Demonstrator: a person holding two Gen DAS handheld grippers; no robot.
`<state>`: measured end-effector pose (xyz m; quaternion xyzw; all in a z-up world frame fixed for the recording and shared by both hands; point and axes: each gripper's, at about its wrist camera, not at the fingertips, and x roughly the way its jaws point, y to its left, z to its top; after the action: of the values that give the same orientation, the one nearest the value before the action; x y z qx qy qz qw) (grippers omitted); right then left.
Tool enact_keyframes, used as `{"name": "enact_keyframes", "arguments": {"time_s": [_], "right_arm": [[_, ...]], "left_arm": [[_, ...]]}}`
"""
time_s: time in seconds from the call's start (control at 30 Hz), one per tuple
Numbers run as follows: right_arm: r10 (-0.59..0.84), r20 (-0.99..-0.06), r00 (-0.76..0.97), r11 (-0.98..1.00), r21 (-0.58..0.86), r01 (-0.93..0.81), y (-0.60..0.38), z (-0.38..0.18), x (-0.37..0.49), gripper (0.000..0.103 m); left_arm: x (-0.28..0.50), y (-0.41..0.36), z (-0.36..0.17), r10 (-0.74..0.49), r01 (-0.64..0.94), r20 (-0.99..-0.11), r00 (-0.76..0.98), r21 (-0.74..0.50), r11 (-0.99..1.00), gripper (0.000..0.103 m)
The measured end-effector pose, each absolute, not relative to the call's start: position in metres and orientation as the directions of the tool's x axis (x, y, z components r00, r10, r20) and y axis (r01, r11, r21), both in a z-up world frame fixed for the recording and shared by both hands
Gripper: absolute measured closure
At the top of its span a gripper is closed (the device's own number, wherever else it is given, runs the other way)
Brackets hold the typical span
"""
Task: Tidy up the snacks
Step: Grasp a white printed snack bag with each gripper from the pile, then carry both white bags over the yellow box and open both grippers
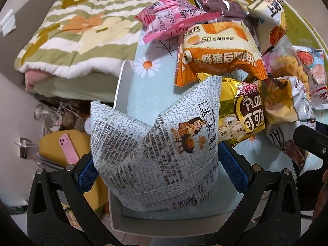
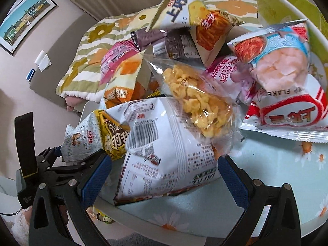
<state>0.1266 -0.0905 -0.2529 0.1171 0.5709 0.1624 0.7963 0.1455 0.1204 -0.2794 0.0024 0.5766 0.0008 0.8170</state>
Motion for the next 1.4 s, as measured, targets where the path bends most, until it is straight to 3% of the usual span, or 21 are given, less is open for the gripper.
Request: {"name": "enact_keyframes", "arguments": {"time_s": [0.4,0.47,0.73,1.07,1.4], "right_arm": [[0.386,-0.883,0.268,0.922,0.358,-0.146,-0.075,-0.265,0.132,0.001],[0.389,-0.885,0.256,0.920,0.361,-0.151,-0.072,-0.269,0.132,0.010],[0.401,-0.880,0.255,0.915,0.373,-0.152,-0.073,-0.267,0.124,0.025],[0.443,-0.847,0.293,0.897,0.411,-0.165,-0.077,-0.245,0.104,0.029],[0.466,-0.793,0.392,0.885,0.429,-0.182,-0.075,-0.184,0.090,0.031]], "left_arm": [[0.143,0.132,-0.278,-0.033,0.003,-0.937,0.348,-0.034,0.999,0.016],[0.142,0.134,-0.277,-0.044,-0.002,-0.937,0.347,-0.048,0.999,0.018],[0.135,0.135,-0.268,-0.058,-0.013,-0.933,0.354,-0.067,0.998,0.018],[0.126,0.125,-0.229,-0.049,0.027,-0.899,0.436,-0.041,0.999,0.018],[0.134,0.122,-0.176,-0.106,0.071,-0.845,0.524,-0.080,0.994,0.018]]}}
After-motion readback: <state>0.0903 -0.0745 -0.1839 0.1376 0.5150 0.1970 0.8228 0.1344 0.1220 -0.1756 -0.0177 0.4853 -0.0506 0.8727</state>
